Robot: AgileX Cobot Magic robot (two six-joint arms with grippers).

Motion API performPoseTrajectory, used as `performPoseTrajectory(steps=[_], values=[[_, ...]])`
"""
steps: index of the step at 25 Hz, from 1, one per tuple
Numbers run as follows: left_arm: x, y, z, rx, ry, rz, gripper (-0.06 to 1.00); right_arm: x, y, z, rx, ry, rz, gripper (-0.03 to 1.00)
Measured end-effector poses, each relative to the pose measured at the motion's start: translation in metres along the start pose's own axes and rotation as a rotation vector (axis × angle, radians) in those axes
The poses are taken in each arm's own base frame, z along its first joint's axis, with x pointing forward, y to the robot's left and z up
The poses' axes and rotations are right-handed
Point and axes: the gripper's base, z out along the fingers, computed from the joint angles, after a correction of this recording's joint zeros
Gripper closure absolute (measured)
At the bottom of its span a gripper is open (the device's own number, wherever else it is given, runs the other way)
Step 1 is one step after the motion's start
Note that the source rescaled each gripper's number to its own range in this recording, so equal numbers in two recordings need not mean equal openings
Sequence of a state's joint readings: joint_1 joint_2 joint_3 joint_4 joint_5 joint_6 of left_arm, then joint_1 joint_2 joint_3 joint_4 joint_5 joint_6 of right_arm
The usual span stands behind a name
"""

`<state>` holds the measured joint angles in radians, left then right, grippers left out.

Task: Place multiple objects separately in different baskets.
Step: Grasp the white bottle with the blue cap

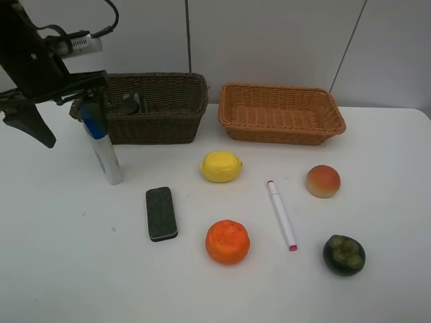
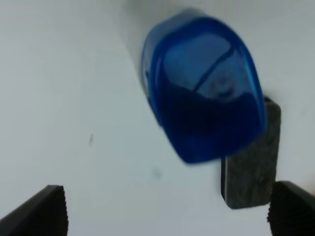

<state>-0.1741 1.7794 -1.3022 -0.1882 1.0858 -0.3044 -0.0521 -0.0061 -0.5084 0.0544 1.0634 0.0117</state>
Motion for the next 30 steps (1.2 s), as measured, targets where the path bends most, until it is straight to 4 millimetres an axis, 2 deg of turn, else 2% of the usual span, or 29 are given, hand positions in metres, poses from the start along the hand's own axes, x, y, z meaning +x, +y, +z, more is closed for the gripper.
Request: performPoseTrajectory(steps=[3, 9, 23, 25, 28, 29, 30], values=[[-0.011, 0.0, 0.022, -0.008, 0.014, -0.012, -0.06, 0.0, 0.0, 0.0, 0.0, 0.0, 0.0, -0.03], [-0.023, 0.0, 0.047, -0.011, 0.014, -0.026, -0.06, 0.0, 0.0, 0.0, 0.0, 0.0, 0.0, -0.03], [-0.027, 0.005, 0.049, -0.065, -0.019, -0.022, -0.04, 0.0, 0.0, 0.0, -0.001, 0.0, 0.0, -0.03], [-0.027, 0.005, 0.049, -0.067, -0.02, -0.023, 0.09, 0.0, 0.0, 0.0, -0.001, 0.0, 0.0, -0.03], [-0.027, 0.005, 0.048, -0.065, -0.02, -0.023, 0.49, 0.0, 0.0, 0.0, -0.001, 0.0, 0.0, -0.03], [-0.027, 0.006, 0.048, -0.07, -0.02, -0.021, 0.54, 0.0, 0.0, 0.0, -0.001, 0.0, 0.0, -0.03], [-0.026, 0.005, 0.046, -0.066, -0.019, -0.018, 0.75, 0.0, 0.0, 0.0, -0.001, 0.0, 0.0, -0.03]])
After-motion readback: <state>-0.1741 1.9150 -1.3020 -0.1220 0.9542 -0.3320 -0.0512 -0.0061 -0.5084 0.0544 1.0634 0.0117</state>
